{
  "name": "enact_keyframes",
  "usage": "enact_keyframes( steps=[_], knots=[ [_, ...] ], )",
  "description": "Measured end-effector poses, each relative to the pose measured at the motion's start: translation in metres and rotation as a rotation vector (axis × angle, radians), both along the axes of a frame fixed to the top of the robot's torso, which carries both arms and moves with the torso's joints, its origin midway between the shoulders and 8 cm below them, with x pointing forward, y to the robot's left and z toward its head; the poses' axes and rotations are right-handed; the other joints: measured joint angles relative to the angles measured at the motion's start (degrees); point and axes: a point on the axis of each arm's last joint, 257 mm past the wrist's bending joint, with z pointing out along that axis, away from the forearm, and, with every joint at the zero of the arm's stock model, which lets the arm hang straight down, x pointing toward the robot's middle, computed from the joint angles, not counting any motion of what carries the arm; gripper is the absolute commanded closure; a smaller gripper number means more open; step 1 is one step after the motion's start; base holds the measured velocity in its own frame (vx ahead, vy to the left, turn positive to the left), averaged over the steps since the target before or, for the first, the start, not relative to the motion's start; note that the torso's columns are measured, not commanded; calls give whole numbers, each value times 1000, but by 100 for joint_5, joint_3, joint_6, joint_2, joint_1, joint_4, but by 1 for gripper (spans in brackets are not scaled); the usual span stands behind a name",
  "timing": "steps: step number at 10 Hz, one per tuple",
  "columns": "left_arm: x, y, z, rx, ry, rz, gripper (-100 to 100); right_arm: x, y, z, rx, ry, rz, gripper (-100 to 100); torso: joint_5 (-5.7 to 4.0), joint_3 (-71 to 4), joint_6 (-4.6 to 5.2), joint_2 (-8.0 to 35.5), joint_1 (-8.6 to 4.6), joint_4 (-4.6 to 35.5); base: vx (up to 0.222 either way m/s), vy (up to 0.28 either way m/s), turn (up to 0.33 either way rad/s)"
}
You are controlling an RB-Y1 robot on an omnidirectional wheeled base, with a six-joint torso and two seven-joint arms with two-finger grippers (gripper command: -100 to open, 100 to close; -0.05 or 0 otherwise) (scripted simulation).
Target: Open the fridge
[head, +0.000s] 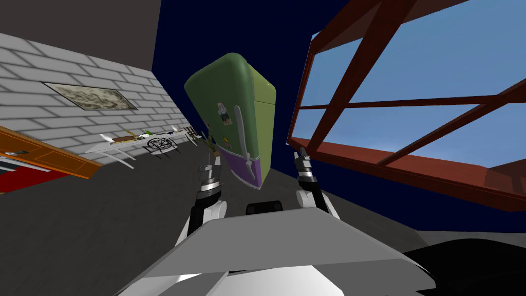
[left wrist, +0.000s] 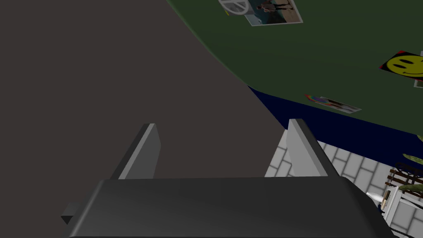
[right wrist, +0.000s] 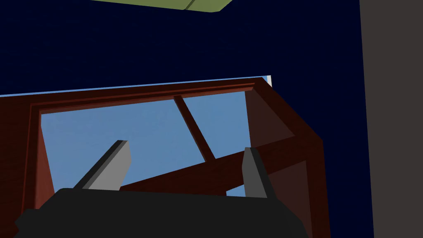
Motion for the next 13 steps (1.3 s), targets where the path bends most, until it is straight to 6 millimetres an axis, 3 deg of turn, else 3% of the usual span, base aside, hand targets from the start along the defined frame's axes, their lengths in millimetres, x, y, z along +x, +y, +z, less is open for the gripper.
enact_keyframes(
  steps=[2, 9, 10, 13],
  knots=[
    [0, 0, 0, 0, 0, 0, 0, 0, 0, 0, 0, 0, 0, 0, 0, -1200, 0, 597, 0, 600, 0, 0, 0],
    [0, 0, 0, 0, 0, 0, 0, 0, 0, 0, 0, 0, 0, 0, 0, -7073, 0, 3539, 0, 3537, 0, 0, 0],
    [0, 0, 0, 0, 0, 0, -100, 0, 0, 0, 0, 0, 0, 0, 0, -7919, 0, 3962, 0, 3960, 20, -4, -29],
    [4, -6, -5, 59, 46, -26, -100, 0, 0, 0, 0, 0, 0, 0, -1, -8457, 0, 4214, -3, 4219, 41, -13, -38]
  ],
)
